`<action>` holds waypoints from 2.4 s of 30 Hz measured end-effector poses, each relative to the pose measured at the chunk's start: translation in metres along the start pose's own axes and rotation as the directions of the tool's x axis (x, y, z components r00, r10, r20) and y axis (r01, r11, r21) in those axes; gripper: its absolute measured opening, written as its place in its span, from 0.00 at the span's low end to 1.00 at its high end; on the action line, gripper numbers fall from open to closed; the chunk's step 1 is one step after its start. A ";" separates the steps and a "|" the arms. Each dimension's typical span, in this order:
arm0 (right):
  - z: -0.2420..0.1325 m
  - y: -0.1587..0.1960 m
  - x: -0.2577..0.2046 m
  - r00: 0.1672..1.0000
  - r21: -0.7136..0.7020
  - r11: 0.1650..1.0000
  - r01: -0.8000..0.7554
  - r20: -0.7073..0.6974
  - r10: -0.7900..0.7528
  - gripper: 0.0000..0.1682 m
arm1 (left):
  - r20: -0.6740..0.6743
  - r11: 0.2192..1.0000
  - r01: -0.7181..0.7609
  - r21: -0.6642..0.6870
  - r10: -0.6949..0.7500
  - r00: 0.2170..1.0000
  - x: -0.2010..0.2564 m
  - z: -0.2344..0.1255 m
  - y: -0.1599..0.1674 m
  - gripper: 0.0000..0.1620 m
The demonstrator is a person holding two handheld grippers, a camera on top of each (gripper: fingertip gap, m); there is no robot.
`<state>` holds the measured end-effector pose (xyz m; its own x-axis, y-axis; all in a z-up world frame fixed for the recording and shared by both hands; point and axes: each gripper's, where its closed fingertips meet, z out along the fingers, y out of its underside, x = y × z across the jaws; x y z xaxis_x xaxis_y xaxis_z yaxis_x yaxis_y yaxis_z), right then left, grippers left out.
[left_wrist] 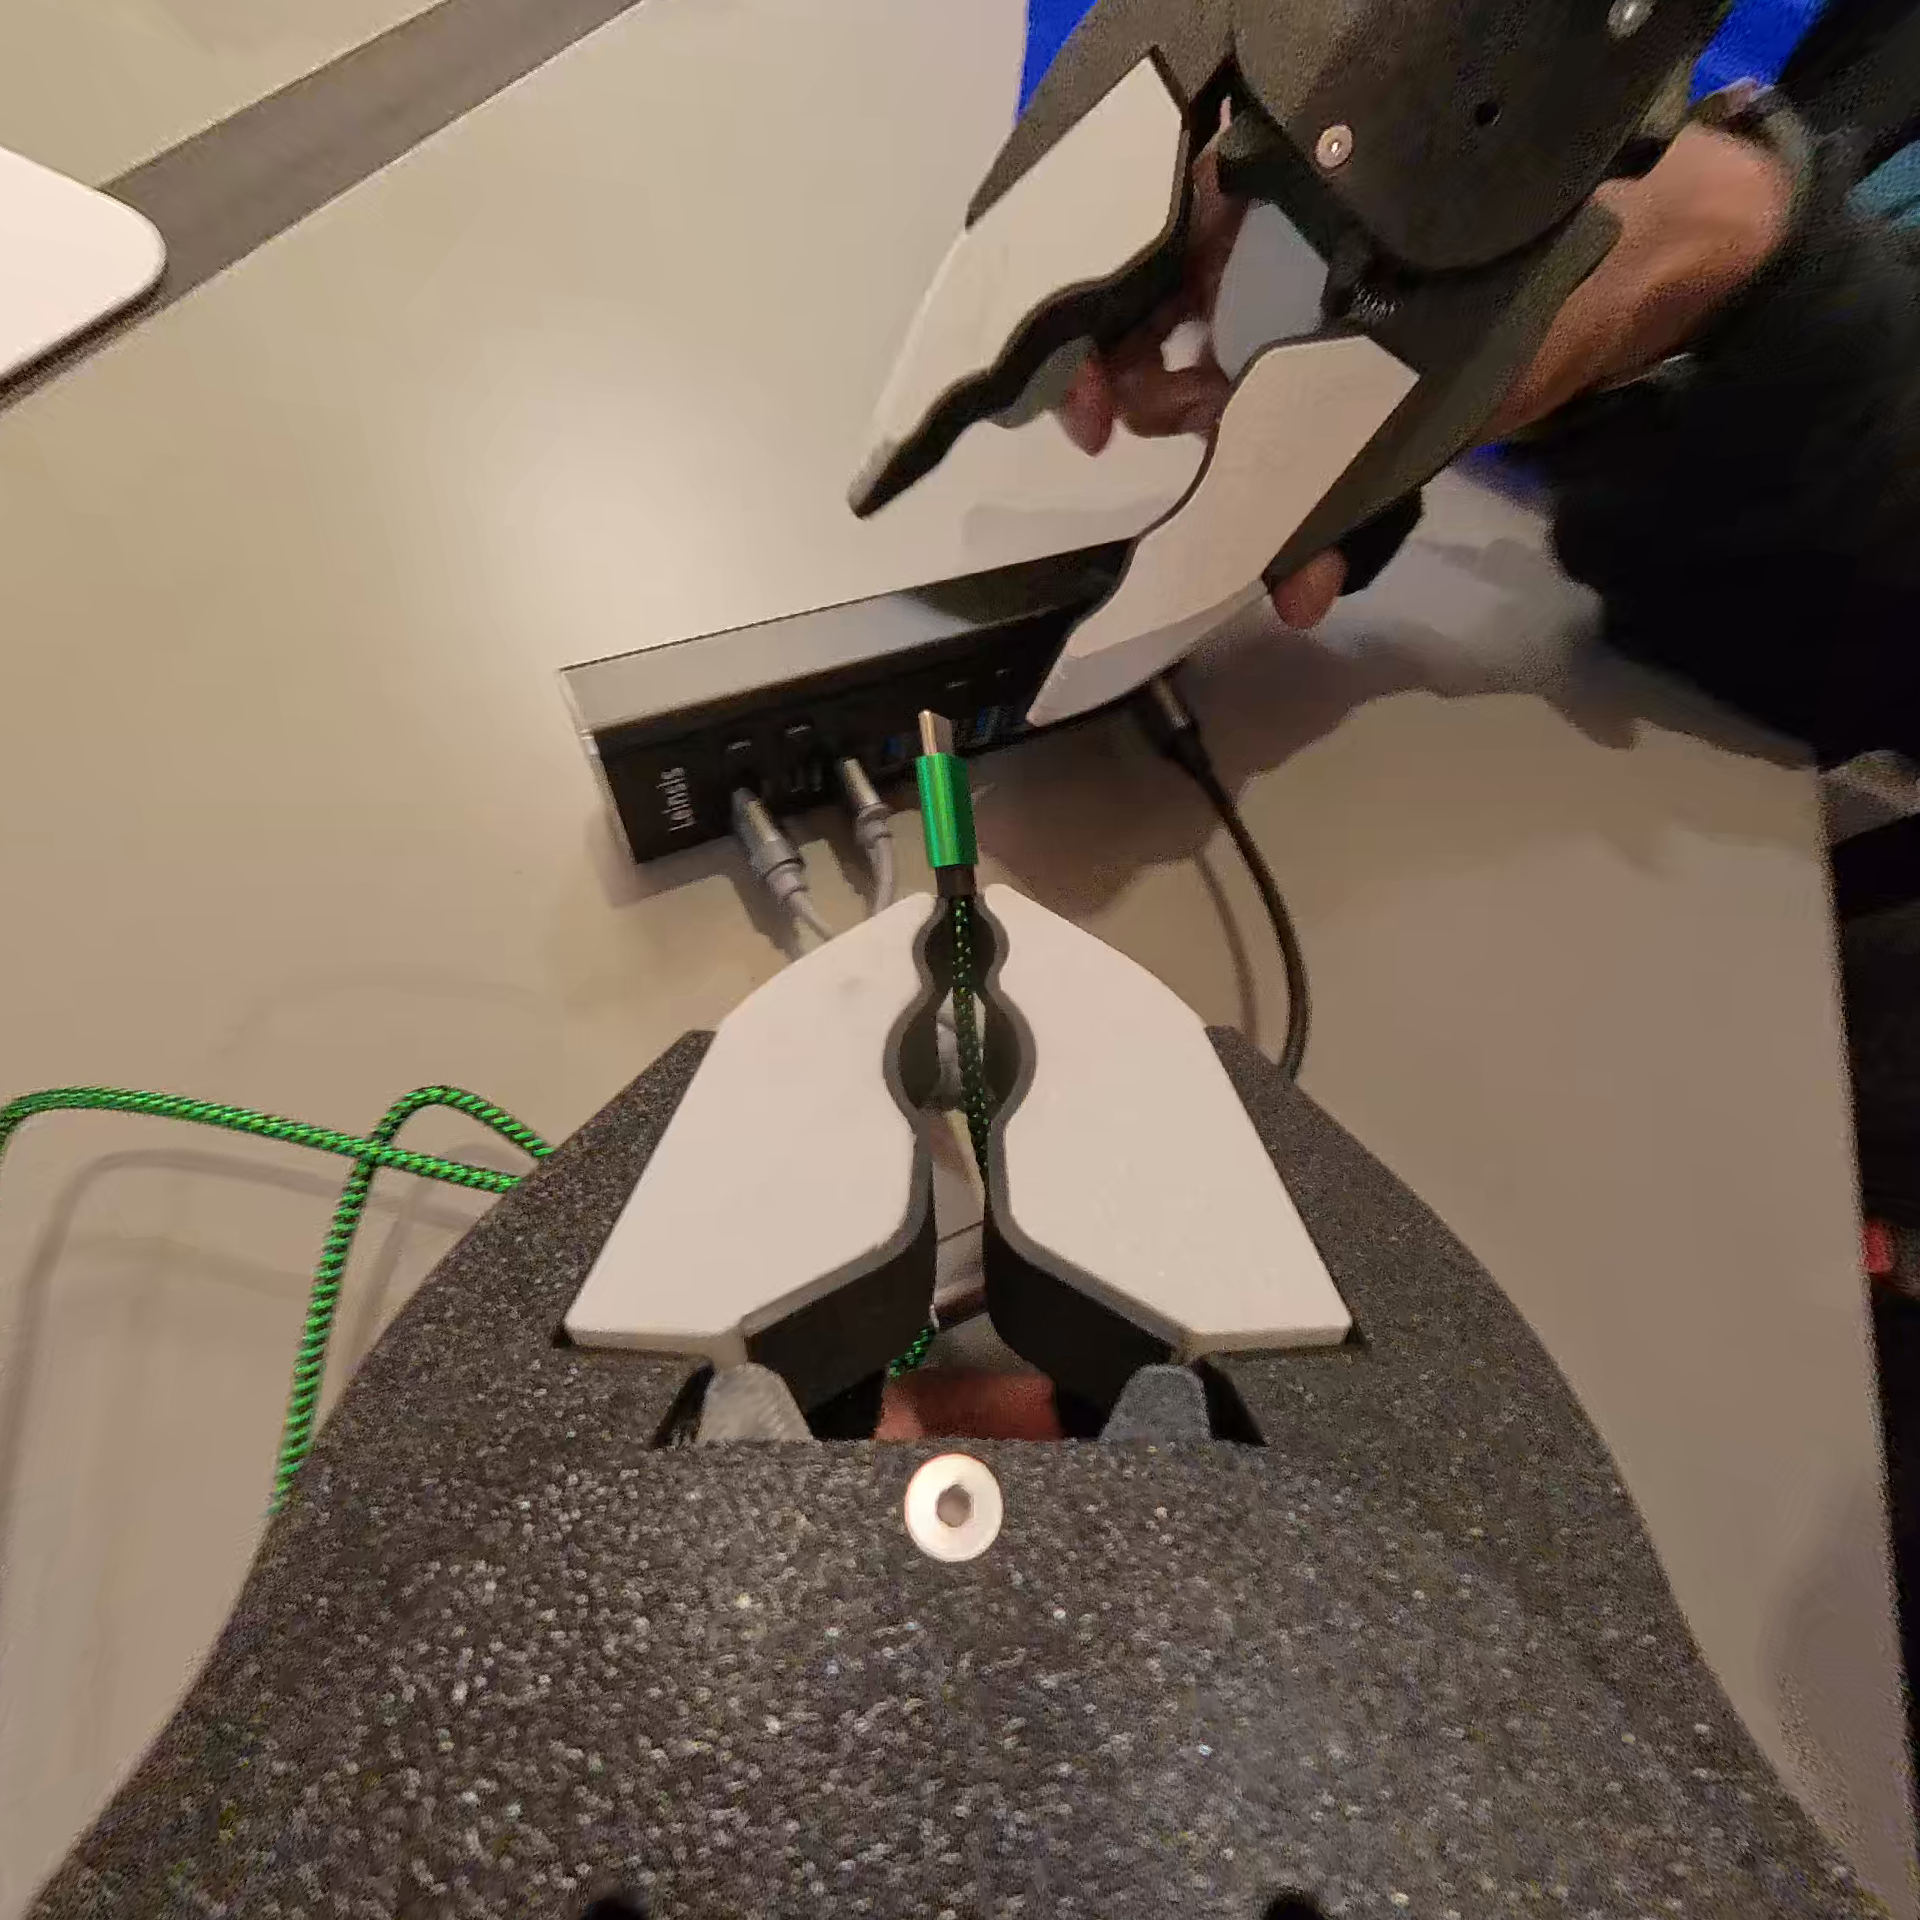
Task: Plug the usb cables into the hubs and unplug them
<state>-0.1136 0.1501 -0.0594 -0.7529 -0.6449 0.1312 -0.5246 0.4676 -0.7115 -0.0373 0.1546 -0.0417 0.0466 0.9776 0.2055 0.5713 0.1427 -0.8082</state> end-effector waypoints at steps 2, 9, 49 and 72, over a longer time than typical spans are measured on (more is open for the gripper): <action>-0.012 -0.014 -0.001 0.995 0.113 0.989 0.099 -0.026 -0.096 0.33 | -0.071 0.999 0.040 0.037 -0.037 0.997 0.007 -0.001 -0.003 0.01; -0.030 -0.044 -0.030 0.912 0.339 0.847 0.410 -0.170 -0.373 0.29 | -0.251 0.989 0.093 0.118 -0.061 0.966 0.032 -0.002 -0.014 0.01; -0.043 -0.022 0.043 0.953 0.512 0.858 0.042 -0.279 0.120 0.24 | 0.233 0.881 0.008 0.472 -0.134 0.963 -0.078 -0.037 -0.030 0.01; -0.056 -0.034 0.030 0.877 0.426 0.854 0.300 -0.475 -0.071 0.21 | 0.049 0.946 0.045 0.322 -0.064 0.997 -0.030 -0.030 -0.022 0.01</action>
<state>-0.1403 0.1482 0.0073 -0.8117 -0.3124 0.4935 -0.5043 -0.0514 -0.8620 -0.0272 0.1177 -0.0136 -0.0300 0.9729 0.2292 0.2783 0.2284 -0.9329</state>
